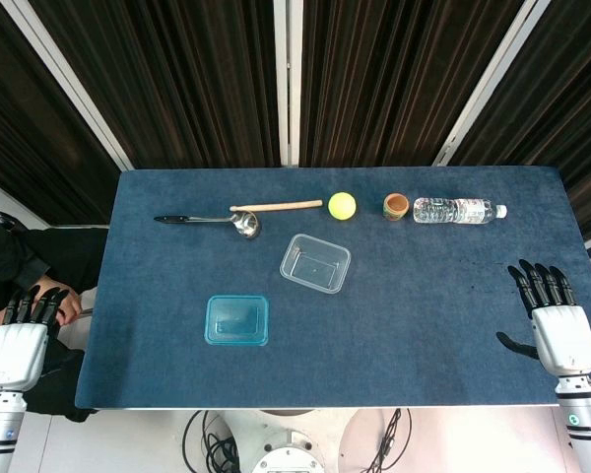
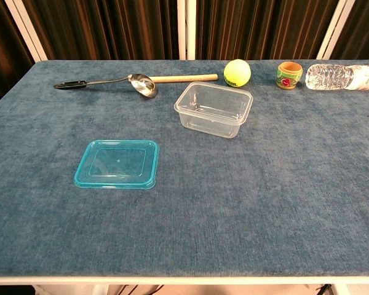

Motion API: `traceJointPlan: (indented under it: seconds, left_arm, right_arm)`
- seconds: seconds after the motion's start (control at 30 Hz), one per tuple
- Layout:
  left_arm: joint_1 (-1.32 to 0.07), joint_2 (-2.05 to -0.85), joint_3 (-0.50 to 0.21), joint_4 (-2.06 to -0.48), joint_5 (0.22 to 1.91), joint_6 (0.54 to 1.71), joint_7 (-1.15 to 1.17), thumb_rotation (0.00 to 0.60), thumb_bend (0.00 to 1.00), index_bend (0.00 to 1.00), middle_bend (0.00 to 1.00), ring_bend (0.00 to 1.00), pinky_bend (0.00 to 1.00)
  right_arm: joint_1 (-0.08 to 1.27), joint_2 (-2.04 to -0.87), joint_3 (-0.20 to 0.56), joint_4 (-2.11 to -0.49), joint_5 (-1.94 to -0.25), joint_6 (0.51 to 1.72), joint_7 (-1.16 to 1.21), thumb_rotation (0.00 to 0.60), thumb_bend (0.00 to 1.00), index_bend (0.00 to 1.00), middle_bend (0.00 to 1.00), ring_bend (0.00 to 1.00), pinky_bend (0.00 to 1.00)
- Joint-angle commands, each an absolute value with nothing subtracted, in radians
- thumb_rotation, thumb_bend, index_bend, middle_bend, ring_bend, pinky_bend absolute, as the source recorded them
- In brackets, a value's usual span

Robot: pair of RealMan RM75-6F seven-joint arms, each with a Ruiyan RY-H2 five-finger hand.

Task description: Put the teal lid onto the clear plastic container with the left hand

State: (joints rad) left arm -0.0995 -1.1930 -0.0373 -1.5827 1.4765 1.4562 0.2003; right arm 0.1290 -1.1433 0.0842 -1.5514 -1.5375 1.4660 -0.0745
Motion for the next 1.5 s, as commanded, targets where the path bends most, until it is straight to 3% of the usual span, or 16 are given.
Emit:
traceJointPlan:
  seconds: [0.03,0.17,0.47,0.8,1.03,1.17,1.5]
  left_arm:
    - [-0.107,-1.195,-0.038,-1.585,1.475,1.445,0.201,0.600,0.04,0.11,0.11,0.00,0.03]
    - [-0.113,-1.185,-0.035,-1.601,1.486,1.437,0.161,0.600,0.04,0.00,0.02,0.00,0.03]
    - [-0.143,-1.176,-0.051,-1.678,1.520,1.439,0.168,0.600,0.04,0.00,0.00,0.00,0.03]
    - [-0.378,-1.223,-0.093,-1.768,1.566,1.146,0.194,0.600,0.04,0.00,0.00,0.00,0.03]
    - [-0.530,-1.328,-0.099,-1.774,1.422,0.892,0.349,0.600,0.04,0.00,0.00,0.00,0.03]
    - [-0.574,-1.401,-0.101,-1.743,1.336,0.844,0.432,0.600,0.04,0.00,0.00,0.00,0.03]
    - [-0.644,-1.547,-0.105,-1.625,1.210,0.849,0.569,0.600,0.04,0.00,0.00,0.00,0.03]
  right_arm:
    - [0.131,-1.145,0.086,-1.552,-1.533,1.463,-0.076,0.600,0.03,0.00,0.03,0.00,0.00]
    - [0.132,-1.146,0.086,-1.552,-1.531,1.465,-0.076,0.600,0.03,0.00,0.02,0.00,0.00]
    - [0.118,-1.143,0.087,-1.539,-1.534,1.497,-0.050,0.600,0.03,0.00,0.02,0.00,0.00]
    - [0.118,-1.121,0.095,-1.562,-1.550,1.521,-0.064,0.600,0.03,0.00,0.01,0.00,0.00]
    - [0.123,-1.126,0.093,-1.553,-1.546,1.510,-0.059,0.600,0.03,0.00,0.01,0.00,0.00]
    - [0.123,-1.132,0.091,-1.539,-1.542,1.506,-0.046,0.600,0.03,0.00,0.01,0.00,0.00]
    - [0.113,-1.142,0.089,-1.507,-1.535,1.516,-0.012,0.600,0.03,0.00,0.00,0.00,0.00]
